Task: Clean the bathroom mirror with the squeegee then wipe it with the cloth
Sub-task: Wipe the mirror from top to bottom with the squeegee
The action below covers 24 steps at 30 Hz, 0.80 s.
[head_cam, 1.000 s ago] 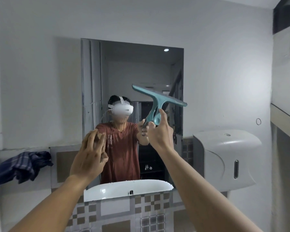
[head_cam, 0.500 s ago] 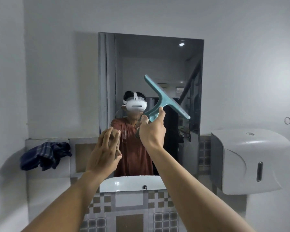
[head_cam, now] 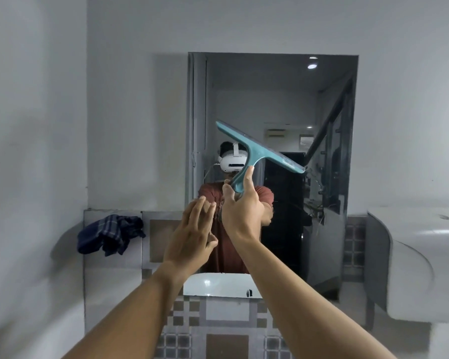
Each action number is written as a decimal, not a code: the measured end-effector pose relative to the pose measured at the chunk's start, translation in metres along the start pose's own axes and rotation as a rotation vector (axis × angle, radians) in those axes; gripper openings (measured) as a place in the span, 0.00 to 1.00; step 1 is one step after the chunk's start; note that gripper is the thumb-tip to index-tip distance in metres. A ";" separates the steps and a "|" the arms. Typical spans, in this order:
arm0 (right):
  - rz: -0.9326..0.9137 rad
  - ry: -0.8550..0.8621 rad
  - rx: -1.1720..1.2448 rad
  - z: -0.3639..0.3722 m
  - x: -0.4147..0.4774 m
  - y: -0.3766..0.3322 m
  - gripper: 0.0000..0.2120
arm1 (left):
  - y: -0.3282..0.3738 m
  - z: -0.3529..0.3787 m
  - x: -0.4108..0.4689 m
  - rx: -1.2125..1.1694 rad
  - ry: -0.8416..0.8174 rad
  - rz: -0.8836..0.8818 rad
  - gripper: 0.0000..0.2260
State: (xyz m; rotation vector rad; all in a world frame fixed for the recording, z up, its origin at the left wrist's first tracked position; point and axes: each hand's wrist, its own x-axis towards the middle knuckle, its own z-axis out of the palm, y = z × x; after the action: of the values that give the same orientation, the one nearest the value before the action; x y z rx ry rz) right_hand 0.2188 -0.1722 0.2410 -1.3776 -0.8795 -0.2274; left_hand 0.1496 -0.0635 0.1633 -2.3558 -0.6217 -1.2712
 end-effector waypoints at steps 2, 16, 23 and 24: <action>-0.013 0.009 -0.001 0.004 0.002 0.002 0.36 | 0.000 -0.001 -0.001 0.006 0.010 0.010 0.49; -0.172 -0.141 -0.194 0.021 0.002 -0.002 0.35 | -0.008 0.012 -0.017 -0.003 -0.012 -0.011 0.42; -0.286 -0.069 -0.527 -0.019 0.009 0.009 0.19 | -0.011 0.009 -0.016 -0.028 0.009 0.032 0.46; -0.300 -0.074 -0.559 -0.027 0.010 0.011 0.19 | -0.010 0.008 -0.017 -0.015 0.006 0.037 0.46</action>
State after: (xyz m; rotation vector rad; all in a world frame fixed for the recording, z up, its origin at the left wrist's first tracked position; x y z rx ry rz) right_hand 0.2434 -0.1912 0.2413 -1.7700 -1.1364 -0.6970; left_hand 0.1416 -0.0540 0.1462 -2.3638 -0.5656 -1.2703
